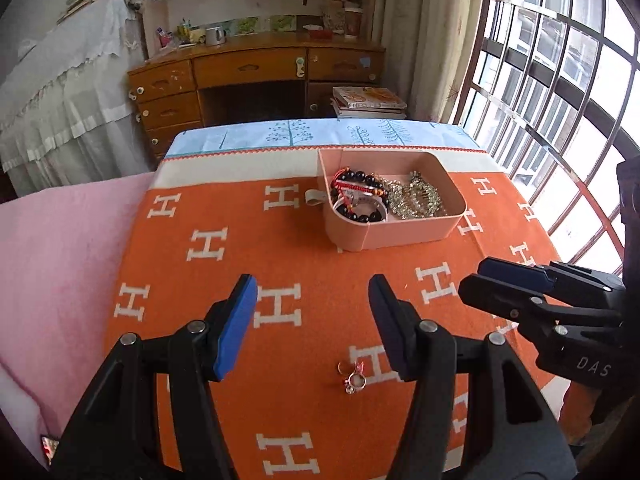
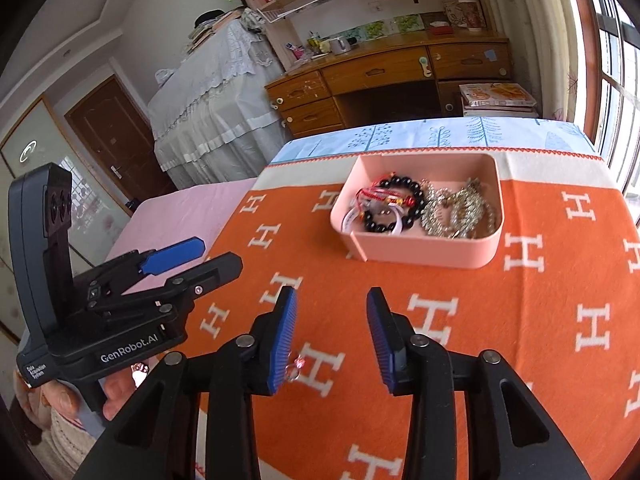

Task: Organize jewelry
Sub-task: 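Withdraw both tools from the tray toward the pink rings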

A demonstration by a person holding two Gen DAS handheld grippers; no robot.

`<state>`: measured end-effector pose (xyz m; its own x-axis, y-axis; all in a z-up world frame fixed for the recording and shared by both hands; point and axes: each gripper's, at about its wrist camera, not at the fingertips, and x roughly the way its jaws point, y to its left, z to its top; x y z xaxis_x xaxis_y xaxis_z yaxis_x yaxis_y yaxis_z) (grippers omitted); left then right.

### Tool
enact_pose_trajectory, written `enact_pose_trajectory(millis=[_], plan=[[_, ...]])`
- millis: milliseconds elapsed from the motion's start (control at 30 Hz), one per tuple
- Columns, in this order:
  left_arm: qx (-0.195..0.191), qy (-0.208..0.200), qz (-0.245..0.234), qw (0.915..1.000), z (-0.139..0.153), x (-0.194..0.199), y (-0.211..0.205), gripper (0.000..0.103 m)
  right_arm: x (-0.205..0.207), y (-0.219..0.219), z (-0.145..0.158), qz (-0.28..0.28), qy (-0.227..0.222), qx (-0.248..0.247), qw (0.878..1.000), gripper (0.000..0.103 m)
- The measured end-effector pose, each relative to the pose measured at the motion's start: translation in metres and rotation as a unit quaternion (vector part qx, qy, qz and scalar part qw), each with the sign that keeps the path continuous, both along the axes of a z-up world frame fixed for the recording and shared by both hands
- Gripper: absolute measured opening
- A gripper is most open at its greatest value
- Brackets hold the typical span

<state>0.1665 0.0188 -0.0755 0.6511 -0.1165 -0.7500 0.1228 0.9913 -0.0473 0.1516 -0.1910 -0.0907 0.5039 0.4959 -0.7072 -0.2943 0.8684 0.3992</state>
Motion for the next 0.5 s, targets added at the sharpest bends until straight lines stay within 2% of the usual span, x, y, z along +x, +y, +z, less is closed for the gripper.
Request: enact_pose_trajectory(millis=[200, 333, 500], plan=[[0.004, 0.010, 0.043, 0.9990, -0.034, -0.035, 0.022, 0.055, -0.031, 0.026, -0.012, 0.029, -0.016, -0.032, 0.999, 0.038], [-0.003, 0.019, 0.051, 0.9985, -0.050, -0.048, 0.032, 0.055, -0.045, 0.045, -0.025, 0.052, -0.020, -0.061, 0.997, 0.038], [-0.011, 0.027, 0.054, 0.9981, -0.065, -0.060, 0.040, 0.055, -0.049, 0.060, -0.037, 0.073, -0.015, -0.071, 0.995, 0.038]])
